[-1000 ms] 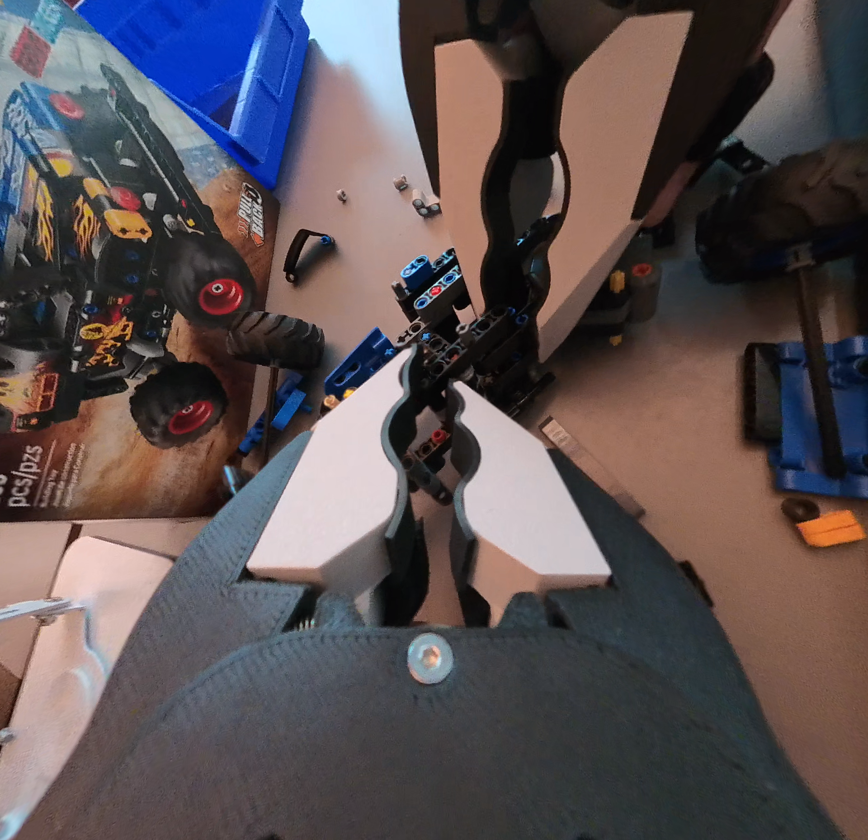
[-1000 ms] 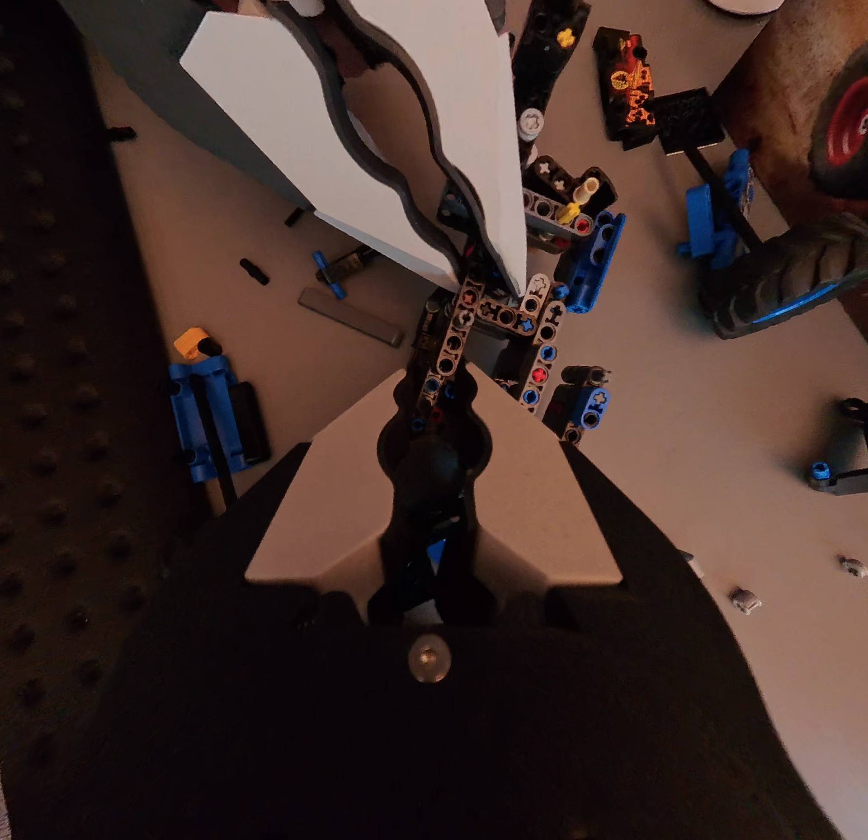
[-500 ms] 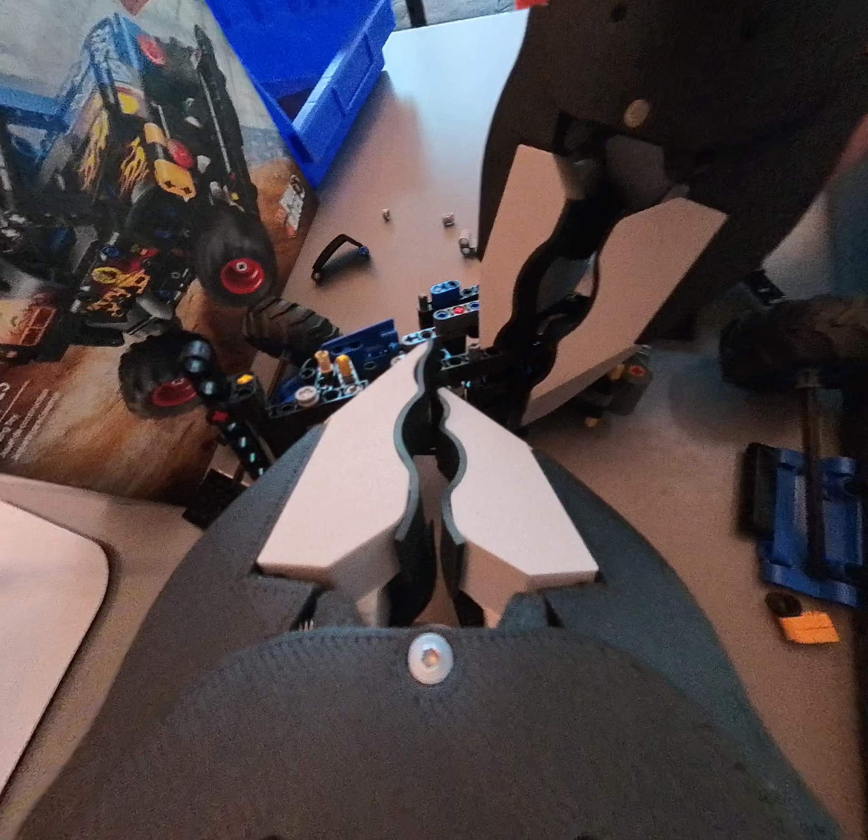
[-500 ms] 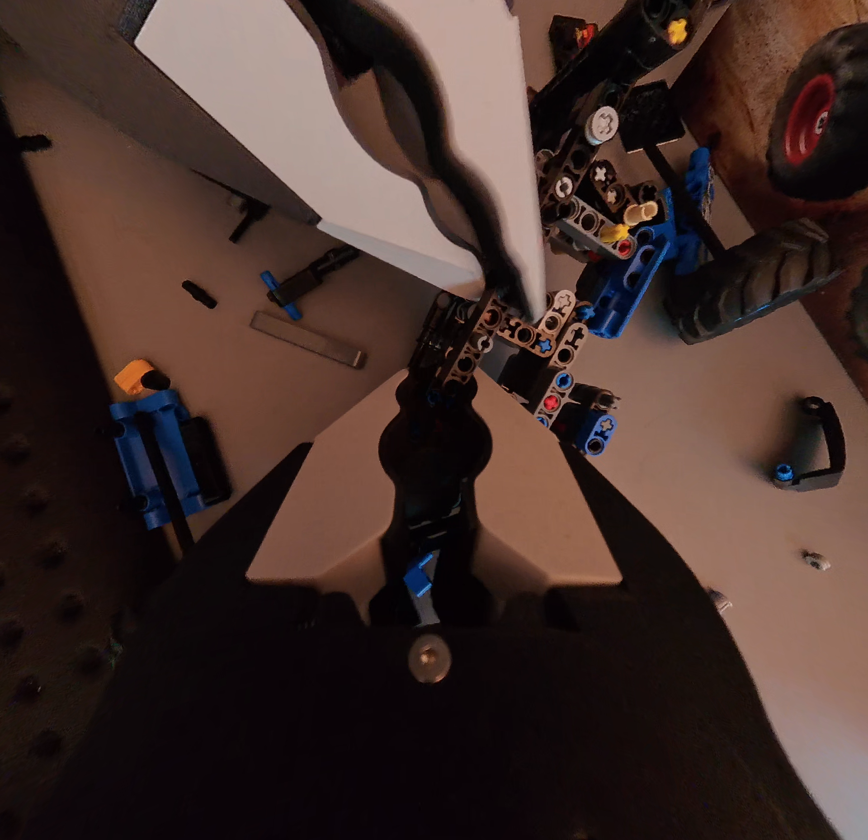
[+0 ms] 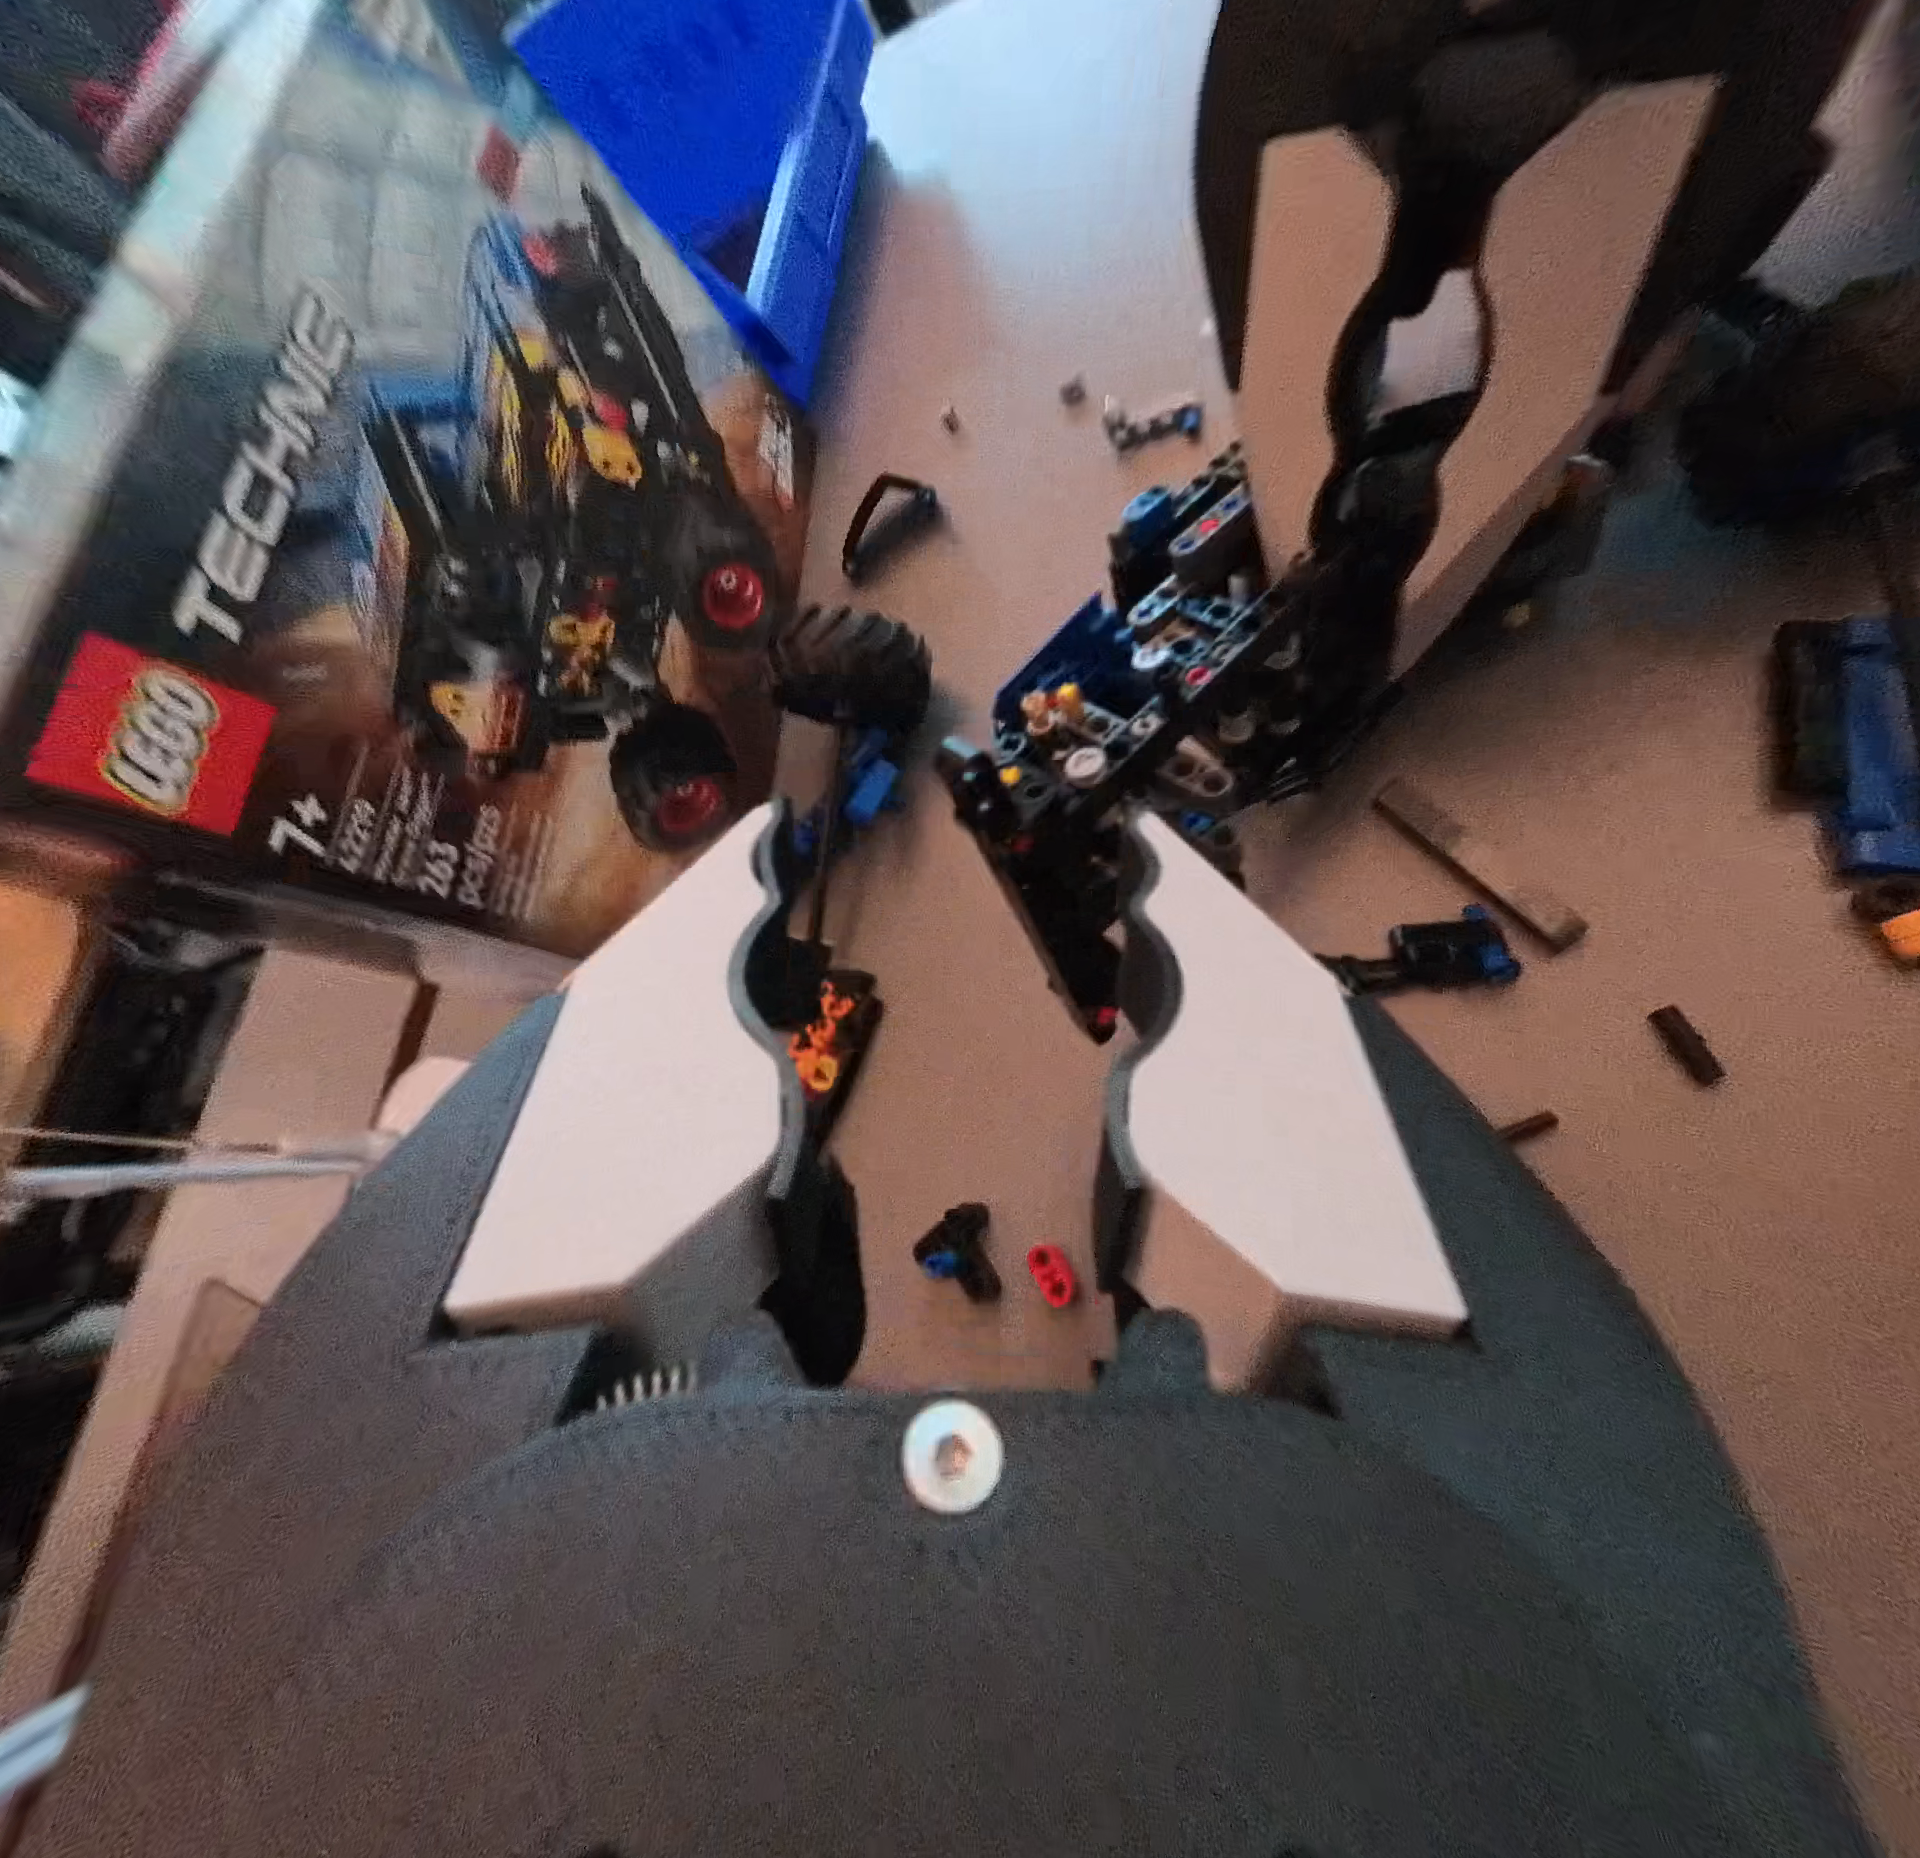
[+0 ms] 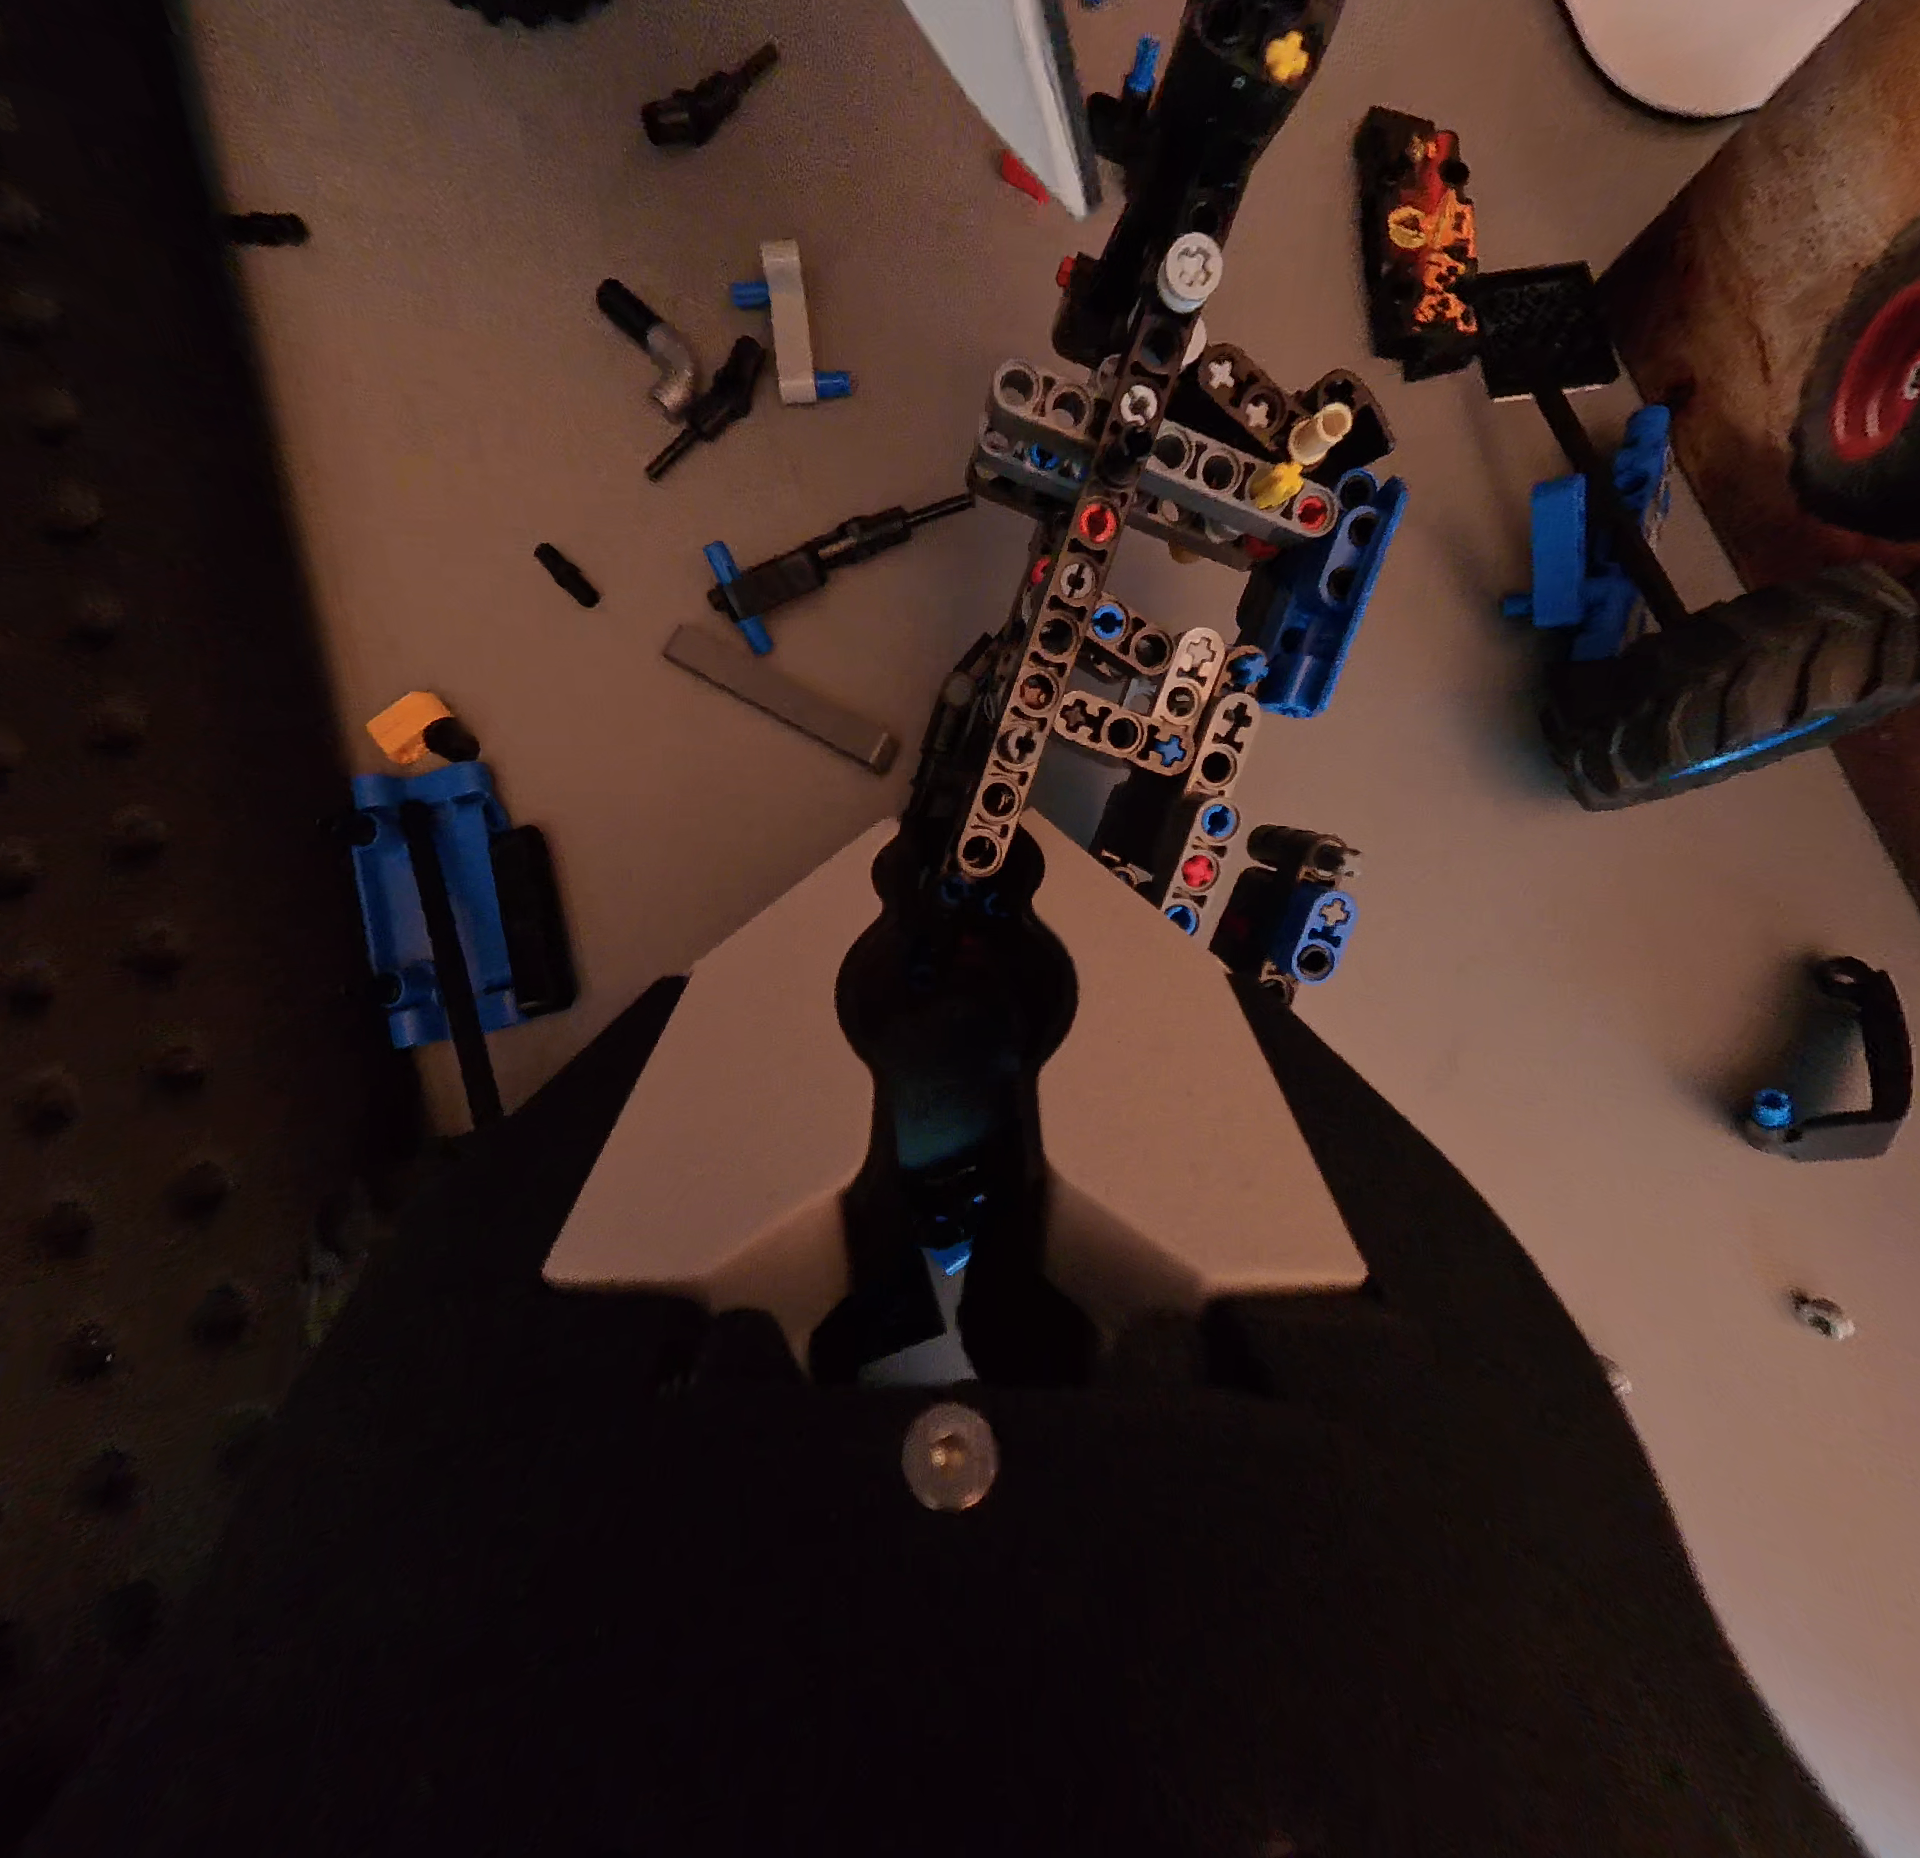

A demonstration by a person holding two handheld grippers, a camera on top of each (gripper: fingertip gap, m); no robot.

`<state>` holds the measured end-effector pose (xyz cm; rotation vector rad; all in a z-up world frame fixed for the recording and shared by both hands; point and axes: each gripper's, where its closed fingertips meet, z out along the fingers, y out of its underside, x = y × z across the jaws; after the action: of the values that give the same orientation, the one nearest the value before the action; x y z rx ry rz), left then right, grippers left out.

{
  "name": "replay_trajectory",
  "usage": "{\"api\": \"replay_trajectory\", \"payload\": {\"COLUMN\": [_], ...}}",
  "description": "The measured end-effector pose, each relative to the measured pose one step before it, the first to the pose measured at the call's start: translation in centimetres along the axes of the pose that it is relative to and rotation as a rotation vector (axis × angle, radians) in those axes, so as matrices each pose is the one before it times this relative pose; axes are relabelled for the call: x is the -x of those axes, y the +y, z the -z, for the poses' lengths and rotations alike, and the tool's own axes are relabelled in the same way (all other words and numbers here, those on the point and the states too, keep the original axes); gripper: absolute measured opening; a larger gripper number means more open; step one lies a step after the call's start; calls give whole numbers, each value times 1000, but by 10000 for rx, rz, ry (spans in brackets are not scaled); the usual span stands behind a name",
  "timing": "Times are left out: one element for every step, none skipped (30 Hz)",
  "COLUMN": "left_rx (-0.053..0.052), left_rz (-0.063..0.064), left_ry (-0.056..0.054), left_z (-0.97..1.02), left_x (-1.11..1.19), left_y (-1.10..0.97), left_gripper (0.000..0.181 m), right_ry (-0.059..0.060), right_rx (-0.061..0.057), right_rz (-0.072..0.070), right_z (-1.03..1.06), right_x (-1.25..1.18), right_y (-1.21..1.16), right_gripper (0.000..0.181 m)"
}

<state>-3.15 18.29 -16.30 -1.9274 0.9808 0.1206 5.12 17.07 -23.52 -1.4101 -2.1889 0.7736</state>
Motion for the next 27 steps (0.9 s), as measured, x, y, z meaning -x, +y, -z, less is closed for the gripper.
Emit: {"api": "replay_trajectory", "payload": {"left_rx": [165, -23, 51, 106, -49, -165, 12, -1, -56, 10, -3, -3, 57, -55, -38, 17, -36, -21, 23, -80, -111, -52, -14, -35, -107, -124, -38], "left_rz": [592, 487, 418, 243, 152, 70, -58, 56, 134, 30, -22, 32, 14, -8, 36, 38, 35, 9, 31, 78, 55, 27, -2, 23, 34, 186, 151], "left_ry": [259, 551, 437, 406, 479, 322, 116, 56, 149, 10, -27, 21, 113, 32, 54, 65, 158, -27, -130, 130, 141, -31, 18, 169, 39, 122, 111], "left_z": [-510, -600, -587, -457, -331, -317, -293, -196, -18, -41, -46, -75, -168, -170, -52, 5, 45, -36, -32, 72, 47, -7, 27, 63, -13, -31, 28], "left_x": [25, -495, -338, -407, -692, -606, -284, -121, -164, -26, -33, -79, -202, -91, -52, -52, -206, 41, 228, -96, -142, 82, -6, -223, -54, -112, -47], "left_y": [939, 696, 725, 630, 182, -92, 140, 45, -90, 29, 36, 62, 189, 1, -54, 0, -55, 20, 130, -17, -34, 20, 36, -44, -89, -24, 41], "left_gripper": [62, 60, 56, 51, 43, 35, 30, 30, 28, 28, 28, 28, 26, 25, 25, 23, 21, 21, 21, 18, 14, 14, 14, 11, 10, 9, 8], "right_ry": [-93, -38, 101, 175, 152, 86, 61, 68, 71, 217, 302, 139, 68, 168, 98, -191, -223, -95, 92, 105, 136, 131, -51, -92, 63, 106, 54], "right_rx": [-60, -53, -59, -60, -99, -97, -55, -56, -77, -73, -134, -135, -25, 213, 404, 314, 87, 21, -23, -81, -183, -310, -317, -204, -74, -59, -137], "right_rz": [30, -69, -88, -65, -18, 8, 13, 29, 40, 82, 64, 31, 88, 135, 114, 53, 2, -51, -56, -14, -12, -139, -193, -33, 30, 49, -55], "right_z": [78, 135, 295, 406, 407, 321, 245, 207, 155, 129, 95, -43, -262, -538, -739, -781, -666, -555, -303, -35, 30, -71, -43, 90, 100, 29, 9], "right_x": [123, 26, -186, -257, -178, -53, -14, -5, -21, -261, -425, -222, -107, -277, -244, 125, 178, 11, -231, -194, -190, -194, -9, 181, 118, 36, -11], "right_y": [-8, -10, -44, -106, -243, -313, -281, -326, -439, -495, -642, -703, -569, -188, 205, 194, -27, -35, -23, -44, -94, -151, -104, -88, -52, -25, -52], "right_gripper": [14, 14, 15, 17, 20, 22, 22, 22, 22, 20, 18, 18, 18, 18, 18, 17, 14, 13, 11, 10, 8, 8, 8, 7, 7, 7, 7]}}
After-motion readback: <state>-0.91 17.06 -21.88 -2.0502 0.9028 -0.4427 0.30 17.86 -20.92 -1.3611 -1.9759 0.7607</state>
